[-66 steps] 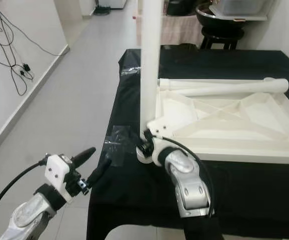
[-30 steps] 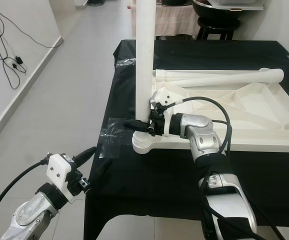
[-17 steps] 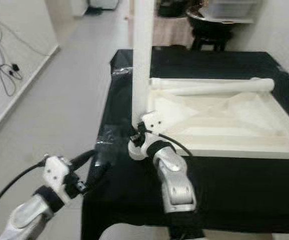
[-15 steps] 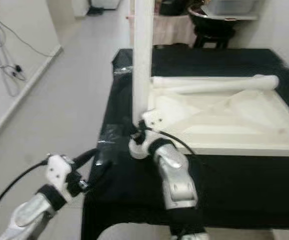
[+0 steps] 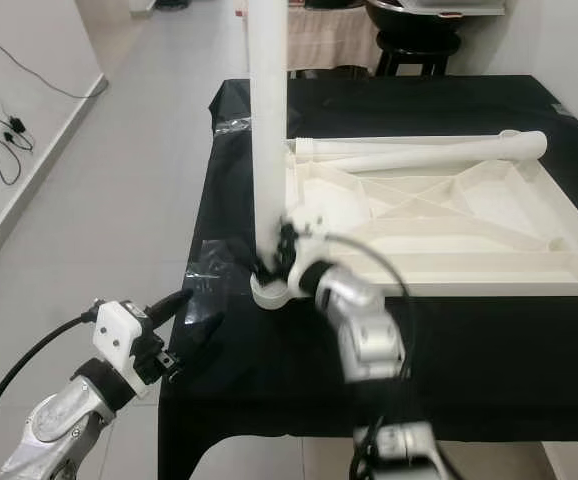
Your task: Building children table
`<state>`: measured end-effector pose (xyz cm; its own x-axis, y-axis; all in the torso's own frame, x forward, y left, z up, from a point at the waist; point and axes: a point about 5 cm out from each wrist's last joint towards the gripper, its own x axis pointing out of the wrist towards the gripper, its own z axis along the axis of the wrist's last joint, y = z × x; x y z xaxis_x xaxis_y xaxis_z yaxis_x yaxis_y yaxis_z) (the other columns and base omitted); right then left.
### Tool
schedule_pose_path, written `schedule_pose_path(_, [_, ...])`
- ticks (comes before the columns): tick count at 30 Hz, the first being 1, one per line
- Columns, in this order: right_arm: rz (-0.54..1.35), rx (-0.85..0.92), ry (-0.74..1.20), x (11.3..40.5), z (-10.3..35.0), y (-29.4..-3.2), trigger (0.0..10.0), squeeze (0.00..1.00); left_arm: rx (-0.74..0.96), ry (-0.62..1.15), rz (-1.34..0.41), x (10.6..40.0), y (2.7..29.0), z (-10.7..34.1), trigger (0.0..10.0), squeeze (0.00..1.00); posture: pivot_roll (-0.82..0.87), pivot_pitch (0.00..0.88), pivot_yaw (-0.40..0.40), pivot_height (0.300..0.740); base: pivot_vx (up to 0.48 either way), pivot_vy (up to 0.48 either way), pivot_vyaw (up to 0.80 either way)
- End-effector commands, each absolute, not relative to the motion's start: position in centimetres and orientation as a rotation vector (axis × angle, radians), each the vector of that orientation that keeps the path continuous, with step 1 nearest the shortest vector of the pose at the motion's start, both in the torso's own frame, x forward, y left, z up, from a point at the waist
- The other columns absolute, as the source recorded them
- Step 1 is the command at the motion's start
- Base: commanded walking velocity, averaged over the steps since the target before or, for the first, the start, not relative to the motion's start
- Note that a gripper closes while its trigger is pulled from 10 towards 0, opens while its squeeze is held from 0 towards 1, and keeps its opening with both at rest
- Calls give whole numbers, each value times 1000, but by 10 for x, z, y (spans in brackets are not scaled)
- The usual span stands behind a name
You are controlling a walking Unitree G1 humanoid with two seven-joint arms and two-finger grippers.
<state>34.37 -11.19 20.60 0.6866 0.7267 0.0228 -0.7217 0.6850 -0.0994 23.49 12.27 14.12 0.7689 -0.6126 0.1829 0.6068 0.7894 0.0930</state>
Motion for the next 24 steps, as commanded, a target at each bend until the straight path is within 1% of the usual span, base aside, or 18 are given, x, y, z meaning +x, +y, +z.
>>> schedule_pose_path(1, [933,-126,-39,345,202,-106,10000,86,31,-199,-665,234,124,139,10000,0,-85,153,14,740,0,0,0])
schedule_pose_path(4, [986,-169,-32,348,204,-108,10000,86,31,-200,-665,234,123,139,10000,0,-85,153,14,740,0,0,0])
schedule_pose_path(5, [1027,-194,-25,351,206,-110,10000,0,31,-200,-664,234,123,139,10000,0,-85,153,14,740,0,0,0])
schedule_pose_path(6, [1086,-201,-18,354,209,-111,10000,0,31,-201,-663,233,123,139,10000,0,-74,153,9,740,0,0,0])
schedule_pose_path(7, [1086,-201,-18,354,209,-111,10000,0,31,-201,-663,233,123,139,10000,0,-74,153,9,740,0,0,0])
schedule_pose_path(8, [1133,-190,-3,357,211,-112,10000,0,32,-201,-663,233,123,139,10000,0,-71,153,9,740,0,0,0])
schedule_pose_path(14, [1196,-161,34,367,218,-114,10000,0,32,-200,-663,232,122,139,10000,0,-67,155,8,740,0,0,0])
schedule_pose_path(15, [1204,-154,39,368,220,-114,784,0,32,-199,-664,231,122,139,10000,0,-63,156,7,740,0,0,0])
schedule_pose_path(16, [1204,-154,39,368,220,-114,784,0,32,-199,-664,231,122,139,10000,0,-63,156,7,740,0,0,0])
schedule_pose_path(17, [1217,-149,41,370,221,-116,0,0,32,-199,-665,231,122,139,10000,0,-63,158,7,740,0,0,0])
schedule_pose_path(24, [1218,-148,41,371,222,-123,0,0,32,-199,-664,231,121,139,10000,0,-66,160,7,740,0,0,0])
